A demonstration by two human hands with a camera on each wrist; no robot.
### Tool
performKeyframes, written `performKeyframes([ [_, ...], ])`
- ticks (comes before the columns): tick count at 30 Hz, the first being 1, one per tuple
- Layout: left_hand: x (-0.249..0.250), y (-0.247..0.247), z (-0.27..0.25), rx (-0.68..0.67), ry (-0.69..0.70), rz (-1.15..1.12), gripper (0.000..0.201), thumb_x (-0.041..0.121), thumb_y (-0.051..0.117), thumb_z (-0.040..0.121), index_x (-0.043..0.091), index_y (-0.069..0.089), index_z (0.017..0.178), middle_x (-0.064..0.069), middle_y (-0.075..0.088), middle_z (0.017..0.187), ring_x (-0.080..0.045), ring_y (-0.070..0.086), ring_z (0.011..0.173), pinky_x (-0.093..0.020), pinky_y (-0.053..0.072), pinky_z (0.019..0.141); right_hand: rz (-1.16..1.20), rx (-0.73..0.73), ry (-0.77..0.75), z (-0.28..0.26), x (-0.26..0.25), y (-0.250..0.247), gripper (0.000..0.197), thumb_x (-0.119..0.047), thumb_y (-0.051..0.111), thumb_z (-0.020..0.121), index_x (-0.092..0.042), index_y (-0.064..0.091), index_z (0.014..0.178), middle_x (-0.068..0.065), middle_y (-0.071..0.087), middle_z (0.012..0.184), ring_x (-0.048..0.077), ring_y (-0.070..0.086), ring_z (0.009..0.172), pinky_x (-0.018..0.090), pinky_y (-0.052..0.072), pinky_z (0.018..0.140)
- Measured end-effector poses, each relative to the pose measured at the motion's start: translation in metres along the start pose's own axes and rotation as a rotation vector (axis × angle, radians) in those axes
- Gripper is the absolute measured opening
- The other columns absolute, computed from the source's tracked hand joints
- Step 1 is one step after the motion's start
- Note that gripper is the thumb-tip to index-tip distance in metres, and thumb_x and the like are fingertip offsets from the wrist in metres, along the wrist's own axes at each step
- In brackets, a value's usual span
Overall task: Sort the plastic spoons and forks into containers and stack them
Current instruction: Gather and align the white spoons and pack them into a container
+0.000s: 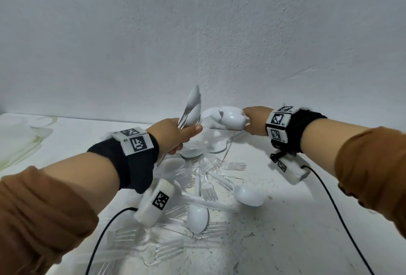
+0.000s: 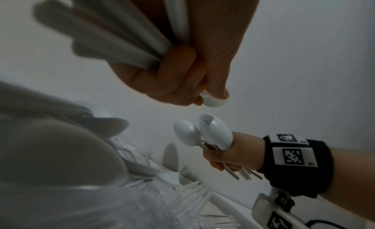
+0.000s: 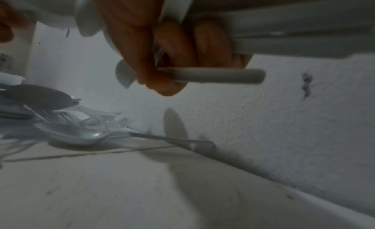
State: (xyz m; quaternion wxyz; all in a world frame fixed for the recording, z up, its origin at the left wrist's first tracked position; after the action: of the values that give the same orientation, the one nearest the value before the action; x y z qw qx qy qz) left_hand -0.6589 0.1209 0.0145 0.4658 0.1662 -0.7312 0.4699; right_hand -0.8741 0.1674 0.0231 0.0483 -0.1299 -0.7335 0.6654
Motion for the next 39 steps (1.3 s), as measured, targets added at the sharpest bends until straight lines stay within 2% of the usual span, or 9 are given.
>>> performKeyframes([
  [3,0.0,-0.001,-0.004,-0.016,-0.006,0.054,0.03,0.042,0.067,0.082,0.021,0.05,0.069,0.001,0.046,0.055,-0.015,0.038,0.049,-0.025,0.032,0.05,-0.033,-0.051,-0.002,0.013,-0.004,0.01,0.036,-0.032,0.063,0.086,-0.006,0.058,0.111,0.012,0.062,0.103,0.029,0.058,0.092,0.029,0.044,0.075],
  [6,-0.001,-0.003,-0.009,-0.019,-0.013,0.115,0.027,0.036,0.071,0.08,0.025,0.05,0.067,0.013,0.048,0.04,-0.008,0.042,0.048,-0.023,0.032,0.052,-0.034,-0.098,0.041,0.02,-0.006,0.017,0.013,-0.021,0.058,0.086,-0.011,0.058,0.079,0.006,0.059,0.075,0.023,0.054,0.07,0.024,0.039,0.06],
  [9,-0.002,-0.004,-0.013,-0.046,-0.022,0.214,0.018,0.036,0.071,0.08,0.029,0.055,0.073,0.016,0.061,0.059,-0.009,0.056,0.066,-0.027,0.043,0.067,-0.077,-0.132,0.087,0.028,-0.011,0.025,0.026,-0.022,0.055,0.087,-0.016,0.049,0.062,-0.002,0.053,0.06,0.016,0.05,0.054,0.02,0.037,0.052],
  [11,-0.001,-0.004,-0.016,-0.055,-0.023,0.287,0.013,0.034,0.07,0.079,0.029,0.058,0.079,0.01,0.065,0.078,-0.011,0.06,0.08,-0.027,0.046,0.079,-0.124,-0.142,0.091,0.03,-0.013,0.028,0.026,-0.026,0.056,0.085,-0.017,0.051,0.062,-0.001,0.055,0.062,0.018,0.053,0.056,0.022,0.042,0.058],
  [16,0.007,0.006,-0.023,-0.121,0.062,0.418,0.02,0.031,0.064,0.084,0.035,0.051,0.07,0.017,0.057,0.069,0.0,0.053,0.066,-0.014,0.036,0.058,-0.114,-0.15,0.058,0.022,-0.013,0.023,0.012,-0.026,0.063,0.081,-0.014,0.06,0.082,0.005,0.062,0.077,0.025,0.06,0.072,0.027,0.046,0.066],
  [19,0.012,0.019,-0.025,-0.154,0.112,0.565,0.022,0.035,0.061,0.086,0.036,0.049,0.068,0.018,0.053,0.063,0.003,0.047,0.059,-0.012,0.032,0.054,-0.043,-0.124,0.084,0.01,-0.006,0.015,0.019,-0.026,0.063,0.083,-0.012,0.053,0.074,0.004,0.055,0.071,0.022,0.053,0.064,0.023,0.039,0.058],
  [24,0.024,0.047,-0.024,-0.267,0.213,0.784,0.025,0.023,0.057,0.087,0.026,0.043,0.067,0.009,0.05,0.07,-0.013,0.05,0.076,-0.02,0.037,0.062,0.06,-0.053,0.142,-0.022,0.007,0.002,0.032,-0.029,0.06,0.085,-0.014,0.046,0.061,0.001,0.046,0.058,0.019,0.045,0.054,0.023,0.032,0.05],
  [31,0.026,0.077,-0.024,-0.409,0.305,1.038,0.024,0.028,0.058,0.088,0.008,0.063,0.1,-0.006,0.066,0.1,-0.022,0.061,0.094,-0.03,0.048,0.083,0.213,-0.012,0.156,-0.065,0.014,-0.009,0.031,-0.035,0.065,0.083,-0.01,0.064,0.102,0.006,0.058,0.085,0.022,0.053,0.076,0.024,0.038,0.067],
  [39,0.03,0.083,-0.026,-0.389,0.364,1.11,0.022,0.028,0.055,0.09,0.01,0.063,0.099,-0.005,0.064,0.097,-0.02,0.058,0.093,-0.027,0.044,0.082,0.291,0.039,0.192,-0.105,0.013,-0.017,0.019,-0.032,0.064,0.086,-0.015,0.056,0.084,-0.001,0.052,0.065,0.013,0.046,0.056,0.02,0.036,0.052],
])
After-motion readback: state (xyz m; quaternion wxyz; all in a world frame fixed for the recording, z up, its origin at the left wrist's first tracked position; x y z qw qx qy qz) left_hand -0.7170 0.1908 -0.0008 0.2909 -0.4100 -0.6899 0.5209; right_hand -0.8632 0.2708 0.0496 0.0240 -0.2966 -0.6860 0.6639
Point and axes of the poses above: each hand's wrist, its own z-axis towards the middle knuckle, its own y-axis out of the palm, x = y × z, the point moved 3 cm from there along z, towards the middle knuckle
